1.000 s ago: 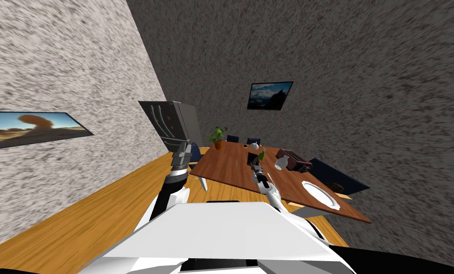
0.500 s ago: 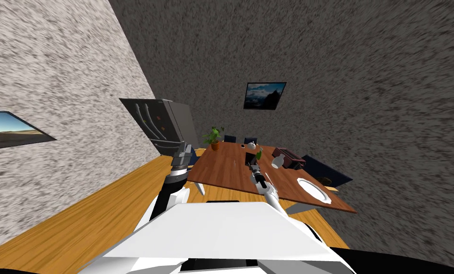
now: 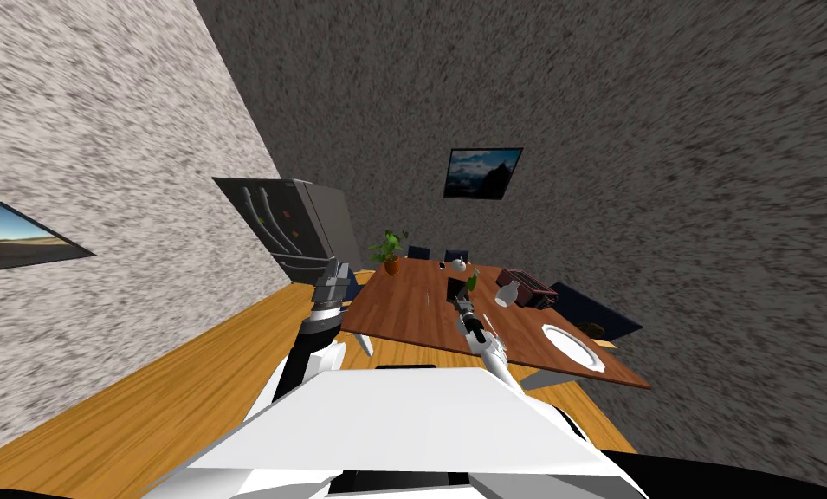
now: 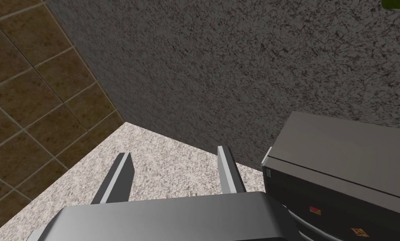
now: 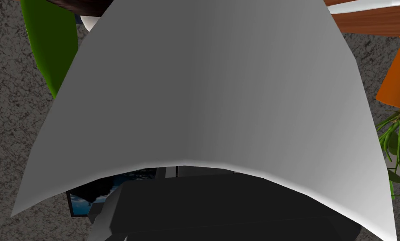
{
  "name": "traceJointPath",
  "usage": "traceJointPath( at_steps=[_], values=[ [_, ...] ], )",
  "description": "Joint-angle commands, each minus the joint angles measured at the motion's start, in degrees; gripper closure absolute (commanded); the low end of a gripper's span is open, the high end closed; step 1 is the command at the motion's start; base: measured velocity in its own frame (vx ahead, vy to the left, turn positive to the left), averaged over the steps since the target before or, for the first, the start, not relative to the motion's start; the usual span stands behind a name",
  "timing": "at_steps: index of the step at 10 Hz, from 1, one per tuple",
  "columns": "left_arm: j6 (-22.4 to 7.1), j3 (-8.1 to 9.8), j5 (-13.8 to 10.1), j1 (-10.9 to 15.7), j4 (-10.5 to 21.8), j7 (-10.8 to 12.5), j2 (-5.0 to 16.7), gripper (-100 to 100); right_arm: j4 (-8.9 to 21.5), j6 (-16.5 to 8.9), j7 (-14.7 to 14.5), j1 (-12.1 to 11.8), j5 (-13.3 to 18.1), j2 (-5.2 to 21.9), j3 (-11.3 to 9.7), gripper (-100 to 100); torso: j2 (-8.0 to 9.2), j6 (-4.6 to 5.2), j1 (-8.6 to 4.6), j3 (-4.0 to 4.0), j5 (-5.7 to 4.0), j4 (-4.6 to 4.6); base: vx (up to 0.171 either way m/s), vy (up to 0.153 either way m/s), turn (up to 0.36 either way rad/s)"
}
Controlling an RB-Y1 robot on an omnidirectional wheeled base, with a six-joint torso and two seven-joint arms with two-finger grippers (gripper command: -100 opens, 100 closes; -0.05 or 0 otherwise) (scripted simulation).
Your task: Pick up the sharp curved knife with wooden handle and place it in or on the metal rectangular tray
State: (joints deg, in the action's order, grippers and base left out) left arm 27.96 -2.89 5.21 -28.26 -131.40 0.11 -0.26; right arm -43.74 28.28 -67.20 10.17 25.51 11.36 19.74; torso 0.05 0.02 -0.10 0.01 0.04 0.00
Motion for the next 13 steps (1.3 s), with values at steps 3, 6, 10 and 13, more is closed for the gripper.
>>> traceJointPath(
  at_steps=[3, 6, 10, 13],
  values=[
    [0.0, 0.00, 0.0, 0.0, 0.0, 0.0, 0.0, 0, 1.9, 0.4, -1.5, 0.8, -2.2, 1.0, 0.3, 100, 0.01, 0.00, -0.01, 0.01, -0.01, 0.01, -0.019, 0.002, 0.073],
    [0.0, 0.00, 0.0, 0.0, 0.0, 0.0, 0.0, 0, 5.1, 1.1, -4.3, 1.9, -6.8, 2.7, 0.9, 100, 0.26, -0.10, -0.10, 0.10, -0.12, -0.04, -0.111, -0.010, 0.198],
    [0.0, 0.00, 0.0, 0.0, 0.0, 0.0, 0.0, 0, 9.3, 2.0, -8.1, 3.3, -12.9, 5.1, 1.6, 100, 0.19, -0.05, -0.05, 0.05, -0.14, -0.07, -0.088, 0.013, 0.173],
    [0.0, 0.00, 0.0, 0.0, 0.0, 0.0, 0.0, 0, 10.6, 2.2, -8.7, 4.0, -13.7, 5.4, 1.8, 0, 0.05, 0.00, -0.11, -0.01, -0.13, -0.08, -0.043, 0.005, 0.065]
  ],
)
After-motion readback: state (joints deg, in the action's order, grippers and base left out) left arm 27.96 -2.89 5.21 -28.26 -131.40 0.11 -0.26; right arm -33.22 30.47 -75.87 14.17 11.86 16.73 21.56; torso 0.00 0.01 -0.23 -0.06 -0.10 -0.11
